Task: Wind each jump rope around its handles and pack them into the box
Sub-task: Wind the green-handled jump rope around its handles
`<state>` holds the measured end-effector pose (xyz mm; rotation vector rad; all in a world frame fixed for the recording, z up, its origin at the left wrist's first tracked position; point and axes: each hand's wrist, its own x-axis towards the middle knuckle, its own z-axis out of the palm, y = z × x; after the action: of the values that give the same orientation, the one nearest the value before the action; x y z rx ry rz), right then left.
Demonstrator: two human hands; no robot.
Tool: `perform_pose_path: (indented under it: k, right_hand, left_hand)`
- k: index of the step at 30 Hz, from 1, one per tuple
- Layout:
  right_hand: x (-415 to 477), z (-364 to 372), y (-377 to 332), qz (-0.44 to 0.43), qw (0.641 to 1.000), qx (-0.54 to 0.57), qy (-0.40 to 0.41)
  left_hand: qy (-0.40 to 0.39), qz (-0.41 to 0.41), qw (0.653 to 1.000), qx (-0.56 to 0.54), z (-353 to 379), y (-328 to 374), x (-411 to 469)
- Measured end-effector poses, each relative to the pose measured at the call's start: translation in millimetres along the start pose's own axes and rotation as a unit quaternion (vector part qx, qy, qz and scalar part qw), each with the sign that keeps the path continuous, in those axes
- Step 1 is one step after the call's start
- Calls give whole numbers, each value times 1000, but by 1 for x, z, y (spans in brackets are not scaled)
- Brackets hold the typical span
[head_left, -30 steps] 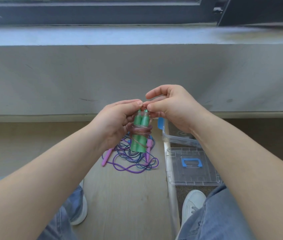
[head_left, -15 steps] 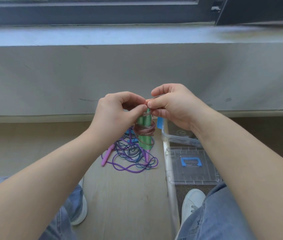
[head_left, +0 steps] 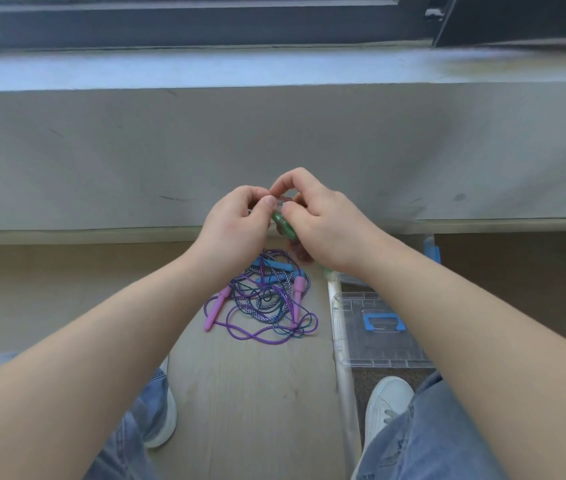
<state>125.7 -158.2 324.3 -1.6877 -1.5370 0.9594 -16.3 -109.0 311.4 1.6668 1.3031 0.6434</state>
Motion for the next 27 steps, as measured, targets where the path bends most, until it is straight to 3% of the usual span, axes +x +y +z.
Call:
perform_pose_path:
  k: [3, 9, 14, 20, 27]
  right_hand:
    - [-1, 0, 0, -27, 996, -88, -6]
    - [0, 2, 3, -20, 992, -126, -25]
    - [-4, 8, 13, 3, 995, -84, -46]
    - [5, 16, 9, 16, 998, -67, -14]
    - [3, 20, 10, 19, 995, -100, -2]
  left_hand:
    - [3, -14, 1000, -27, -1, 3, 0]
    - [6, -9, 997, -71, -7, 4, -1]
    - [-31, -32, 980, -192, -2, -2, -6]
    - [40, -71, 950, -301, 0, 5, 1]
    - [59, -75, 946, -310, -1, 3, 2]
